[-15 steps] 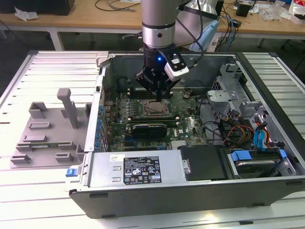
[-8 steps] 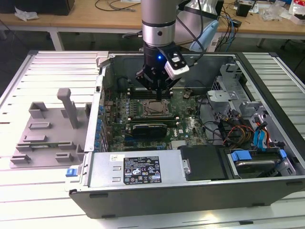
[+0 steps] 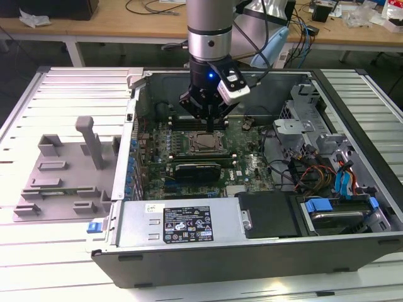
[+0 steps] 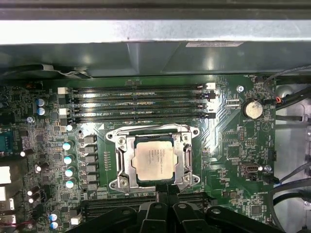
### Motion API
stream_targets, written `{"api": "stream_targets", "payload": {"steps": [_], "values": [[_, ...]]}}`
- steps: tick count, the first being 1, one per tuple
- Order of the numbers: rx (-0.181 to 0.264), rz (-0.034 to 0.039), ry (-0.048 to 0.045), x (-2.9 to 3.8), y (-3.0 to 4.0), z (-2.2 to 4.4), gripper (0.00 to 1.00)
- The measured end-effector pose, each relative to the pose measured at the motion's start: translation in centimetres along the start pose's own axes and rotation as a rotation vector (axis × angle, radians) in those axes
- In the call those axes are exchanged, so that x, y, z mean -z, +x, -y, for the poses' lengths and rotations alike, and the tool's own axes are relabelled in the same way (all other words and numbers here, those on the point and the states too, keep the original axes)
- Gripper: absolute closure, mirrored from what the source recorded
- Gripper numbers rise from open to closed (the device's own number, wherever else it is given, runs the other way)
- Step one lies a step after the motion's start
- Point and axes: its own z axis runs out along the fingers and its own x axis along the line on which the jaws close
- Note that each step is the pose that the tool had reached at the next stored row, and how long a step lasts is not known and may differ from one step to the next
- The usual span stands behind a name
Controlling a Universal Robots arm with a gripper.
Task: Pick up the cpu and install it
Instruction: 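Install the second cpu locking lever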
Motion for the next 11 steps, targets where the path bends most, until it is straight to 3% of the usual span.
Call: {"api": "stream_targets", "payload": {"steps": [11], "values": [[0.0,0.0001,-0.0003,-0.12,-0.05,1.22,0.89]]}}
